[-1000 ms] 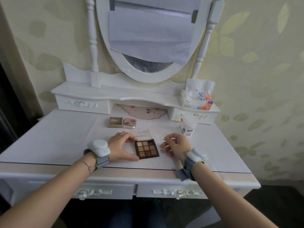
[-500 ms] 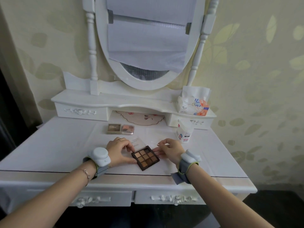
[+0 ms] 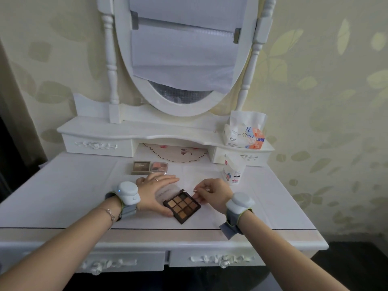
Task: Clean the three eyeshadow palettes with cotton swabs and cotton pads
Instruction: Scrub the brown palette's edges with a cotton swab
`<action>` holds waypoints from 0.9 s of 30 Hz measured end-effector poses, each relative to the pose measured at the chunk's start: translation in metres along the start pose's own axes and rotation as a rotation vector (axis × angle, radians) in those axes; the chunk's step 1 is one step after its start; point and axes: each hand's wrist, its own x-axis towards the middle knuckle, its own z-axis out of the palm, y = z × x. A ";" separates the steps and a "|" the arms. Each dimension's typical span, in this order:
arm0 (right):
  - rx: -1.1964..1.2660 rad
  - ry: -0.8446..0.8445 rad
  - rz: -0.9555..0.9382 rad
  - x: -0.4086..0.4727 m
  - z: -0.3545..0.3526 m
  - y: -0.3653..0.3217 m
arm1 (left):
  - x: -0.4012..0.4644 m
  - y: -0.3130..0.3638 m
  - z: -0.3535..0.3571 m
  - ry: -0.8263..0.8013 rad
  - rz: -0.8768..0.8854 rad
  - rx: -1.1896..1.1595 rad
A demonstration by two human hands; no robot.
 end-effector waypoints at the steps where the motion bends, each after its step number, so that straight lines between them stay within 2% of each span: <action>1: 0.024 0.008 0.004 0.002 0.001 0.000 | 0.001 0.001 -0.001 -0.028 0.003 0.009; 5: 0.148 0.010 0.063 0.011 0.003 0.001 | 0.005 0.001 -0.003 -0.058 0.002 0.041; 11: 0.222 -0.081 0.044 0.022 0.005 0.002 | 0.001 0.002 0.006 0.111 -0.037 0.015; 17: -0.224 0.062 -0.141 0.020 0.012 0.001 | -0.003 0.002 0.017 0.260 -0.086 0.011; 27: -0.362 0.046 -0.168 0.025 0.022 -0.011 | -0.001 0.003 0.019 0.268 -0.107 0.035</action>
